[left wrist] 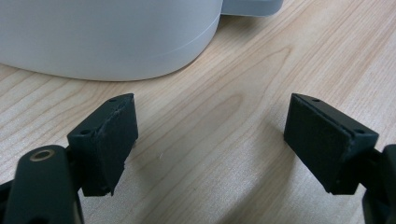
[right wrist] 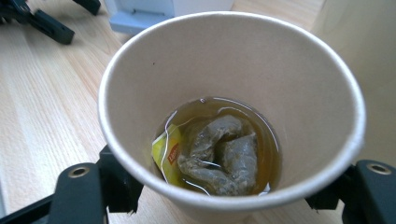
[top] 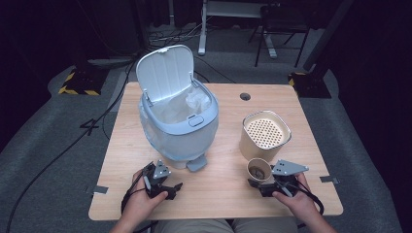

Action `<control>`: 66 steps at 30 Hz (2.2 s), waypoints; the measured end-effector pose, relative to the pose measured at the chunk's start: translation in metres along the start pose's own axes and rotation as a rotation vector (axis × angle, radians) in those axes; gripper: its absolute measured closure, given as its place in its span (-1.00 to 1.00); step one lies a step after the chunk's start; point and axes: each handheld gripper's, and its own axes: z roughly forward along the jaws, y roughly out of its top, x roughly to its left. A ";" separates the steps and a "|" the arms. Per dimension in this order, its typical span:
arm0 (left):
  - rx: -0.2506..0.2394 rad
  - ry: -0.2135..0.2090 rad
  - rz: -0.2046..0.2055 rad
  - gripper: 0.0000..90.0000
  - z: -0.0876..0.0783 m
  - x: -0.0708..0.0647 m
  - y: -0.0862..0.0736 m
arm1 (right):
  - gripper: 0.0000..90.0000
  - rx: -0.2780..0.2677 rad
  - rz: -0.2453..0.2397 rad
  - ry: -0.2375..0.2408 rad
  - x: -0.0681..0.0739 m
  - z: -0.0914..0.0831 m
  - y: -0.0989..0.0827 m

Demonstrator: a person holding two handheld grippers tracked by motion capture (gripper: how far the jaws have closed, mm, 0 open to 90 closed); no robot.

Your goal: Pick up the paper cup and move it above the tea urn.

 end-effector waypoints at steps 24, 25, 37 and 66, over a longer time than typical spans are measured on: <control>-0.003 0.011 -0.007 -0.60 0.000 -0.001 0.000 | -0.31 -0.065 -0.041 0.037 -0.024 -0.055 0.059; -0.002 0.011 -0.008 -0.60 0.000 -0.001 0.000 | -0.31 -0.066 -0.046 0.033 -0.025 -0.057 0.061; 0.000 0.009 -0.005 -0.60 0.000 -0.001 0.000 | -0.31 -0.076 -0.048 -0.027 -0.053 -0.073 0.097; 0.003 0.006 0.000 -0.60 0.000 0.000 0.000 | -0.31 -0.035 -0.036 -0.151 -0.125 -0.042 0.120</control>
